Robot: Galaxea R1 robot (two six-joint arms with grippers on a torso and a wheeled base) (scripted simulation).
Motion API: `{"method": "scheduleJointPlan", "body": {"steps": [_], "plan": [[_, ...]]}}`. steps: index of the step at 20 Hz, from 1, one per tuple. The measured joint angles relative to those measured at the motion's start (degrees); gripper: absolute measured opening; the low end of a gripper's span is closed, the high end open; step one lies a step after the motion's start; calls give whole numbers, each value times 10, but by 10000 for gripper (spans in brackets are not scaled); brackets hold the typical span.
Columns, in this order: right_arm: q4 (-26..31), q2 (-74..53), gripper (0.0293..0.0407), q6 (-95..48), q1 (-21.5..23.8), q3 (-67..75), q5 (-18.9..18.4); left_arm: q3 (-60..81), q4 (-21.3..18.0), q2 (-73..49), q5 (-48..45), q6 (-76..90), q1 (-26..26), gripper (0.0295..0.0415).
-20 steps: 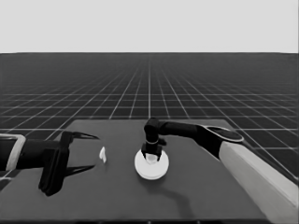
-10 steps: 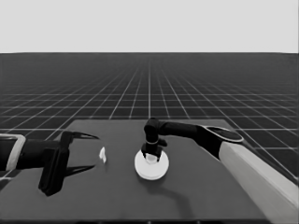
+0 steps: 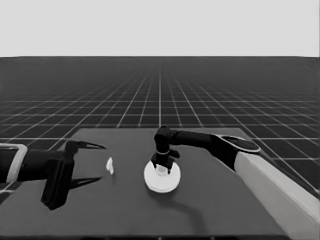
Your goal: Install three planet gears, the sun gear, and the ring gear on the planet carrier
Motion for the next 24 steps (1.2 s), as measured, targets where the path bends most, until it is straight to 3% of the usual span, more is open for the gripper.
{"method": "scheduleJointPlan", "body": {"steps": [12, 13, 14, 22, 24], "plan": [[0, 0, 348, 60, -1, 0, 0, 0, 0, 0, 0, 0, 0, 385], [0, 0, 373, 63, -2, 0, 0, 0, 0, 0, 0, 0, 0, 385], [-1, 0, 381, 65, -2, 0, 0, 0, 0, 0, 0, 0, 0, 385], [-1, 0, 385, 67, -2, -1, 0, 0, 0, 0, 0, 0, 0, 385], [29, -7, 386, -113, 37, 24, -16, 0, 0, 0, 0, 0, 0, 385]]}}
